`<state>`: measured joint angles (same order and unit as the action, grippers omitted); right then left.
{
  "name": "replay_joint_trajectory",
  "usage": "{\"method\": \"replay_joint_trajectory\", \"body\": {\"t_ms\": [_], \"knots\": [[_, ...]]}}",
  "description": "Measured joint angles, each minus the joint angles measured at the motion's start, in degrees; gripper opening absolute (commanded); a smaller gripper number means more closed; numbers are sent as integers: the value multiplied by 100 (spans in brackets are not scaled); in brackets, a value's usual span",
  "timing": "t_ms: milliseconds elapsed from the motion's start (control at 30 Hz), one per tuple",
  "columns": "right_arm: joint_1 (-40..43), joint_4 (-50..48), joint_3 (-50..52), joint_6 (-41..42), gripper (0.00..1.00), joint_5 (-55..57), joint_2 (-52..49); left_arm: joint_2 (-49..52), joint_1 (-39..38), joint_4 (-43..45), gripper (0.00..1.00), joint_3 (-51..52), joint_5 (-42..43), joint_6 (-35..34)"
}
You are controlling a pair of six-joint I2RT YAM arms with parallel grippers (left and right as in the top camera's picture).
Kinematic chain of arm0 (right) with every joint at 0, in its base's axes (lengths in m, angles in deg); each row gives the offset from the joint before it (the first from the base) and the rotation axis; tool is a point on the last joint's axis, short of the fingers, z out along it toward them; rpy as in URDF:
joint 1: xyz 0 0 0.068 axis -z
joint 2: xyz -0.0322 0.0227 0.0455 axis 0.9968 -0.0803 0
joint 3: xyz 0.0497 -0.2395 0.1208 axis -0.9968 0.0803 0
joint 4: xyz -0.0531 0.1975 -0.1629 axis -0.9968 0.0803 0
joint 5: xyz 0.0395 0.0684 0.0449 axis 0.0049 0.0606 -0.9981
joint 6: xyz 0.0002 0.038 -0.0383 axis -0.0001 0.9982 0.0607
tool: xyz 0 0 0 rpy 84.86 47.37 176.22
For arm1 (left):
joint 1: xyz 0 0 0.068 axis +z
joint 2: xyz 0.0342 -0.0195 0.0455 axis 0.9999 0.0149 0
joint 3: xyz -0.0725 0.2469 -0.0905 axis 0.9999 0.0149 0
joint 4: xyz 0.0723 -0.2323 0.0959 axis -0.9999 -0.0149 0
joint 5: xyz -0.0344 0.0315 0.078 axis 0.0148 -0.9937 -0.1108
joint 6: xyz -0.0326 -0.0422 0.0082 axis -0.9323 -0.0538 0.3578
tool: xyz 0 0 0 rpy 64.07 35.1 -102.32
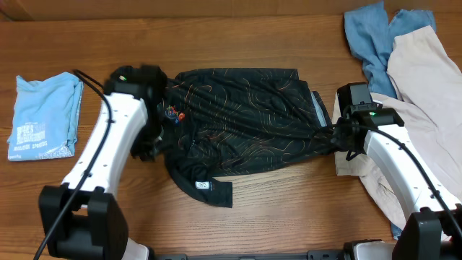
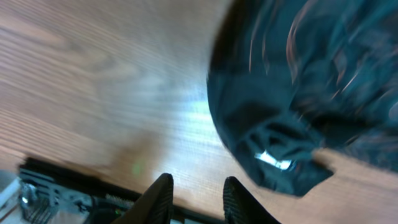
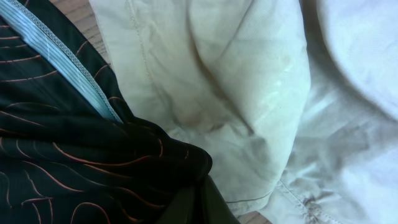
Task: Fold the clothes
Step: 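Lift the jersey with both grippers off the table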
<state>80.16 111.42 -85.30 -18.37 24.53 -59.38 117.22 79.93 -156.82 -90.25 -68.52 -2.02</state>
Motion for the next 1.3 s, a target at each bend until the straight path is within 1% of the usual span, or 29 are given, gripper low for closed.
{"method": "replay_joint_trajectory", "body": {"t_ms": [33, 100, 267, 467, 600, 633, 667, 700, 733, 767, 900, 967, 1033, 1100, 1200, 1300], "knots": [[0, -4, -2, 2, 4, -2, 0, 2, -68, 61, 45, 197, 90, 20], [0, -33, -2, 4, 4, -2, 0, 2, -254, 190, 49, 592, 251, 31], [0, -42, -7, 20, 4, -2, 0, 2, -476, 612, 51, 1137, 396, 35], [0, -39, -7, 37, 4, -7, 0, 2, -470, 1255, 56, 1338, 391, -35], [0, -37, -7, 39, 4, -13, 0, 2, -470, 1670, 55, 1495, 389, -92], [0, -37, -7, 42, 4, -20, 2, 2, -470, 1759, 52, 1552, 389, -94], [0, -39, -7, 42, 4, -24, 4, 2, -470, 1829, 44, 1620, 389, -96], [0, -39, -7, 42, 4, -26, 4, 2, -470, 1882, 30, 1672, 387, -116], [0, -37, -7, 44, 4, -31, 9, 2, -470, 1912, 10, 1711, 367, -153], [0, -42, -7, 42, 4, -39, 11, 2, -470, 1967, 4, 1738, 350, -144], [0, -37, -7, 42, 4, -90, 11, 2, -470, 2031, 4, 1740, 323, -131], [0, -39, -7, 42, 4, -164, 11, 2, -470, 1897, 4, 1672, 313, -129], [0, -4, -44, 17, 4, -286, 15, -9, -459, 1344, 4, 1268, 232, -63], [0, 188, -236, -59, 4, -361, 22, -28, -424, 713, 4, 645, 48, 22], [0, 501, -837, -133, 4, -433, 79, -251, -216, 195, 4, -503, -219, 192], [0, 833, -1840, -282, 4, -476, 236, -616, 170, -153, 4, -1707, -354, 369]]}}
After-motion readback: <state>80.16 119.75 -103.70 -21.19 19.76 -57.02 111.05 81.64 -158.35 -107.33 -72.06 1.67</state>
